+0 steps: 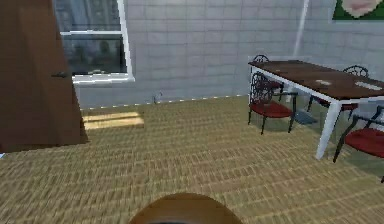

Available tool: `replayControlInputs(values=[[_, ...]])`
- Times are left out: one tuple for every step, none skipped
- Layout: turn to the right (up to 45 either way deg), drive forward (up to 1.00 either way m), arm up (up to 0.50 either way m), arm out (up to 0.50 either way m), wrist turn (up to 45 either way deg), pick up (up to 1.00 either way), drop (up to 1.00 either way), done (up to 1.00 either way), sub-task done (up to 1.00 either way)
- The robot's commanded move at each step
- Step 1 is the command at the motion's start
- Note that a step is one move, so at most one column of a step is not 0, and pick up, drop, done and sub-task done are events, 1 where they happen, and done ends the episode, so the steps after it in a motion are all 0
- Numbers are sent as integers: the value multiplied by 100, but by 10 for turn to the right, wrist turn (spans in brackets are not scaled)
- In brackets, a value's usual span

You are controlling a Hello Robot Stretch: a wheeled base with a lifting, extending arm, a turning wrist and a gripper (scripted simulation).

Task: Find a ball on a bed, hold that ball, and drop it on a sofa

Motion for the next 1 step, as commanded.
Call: replayControlInputs(values=[[450,0,0,0,0,0,0,0,0]])
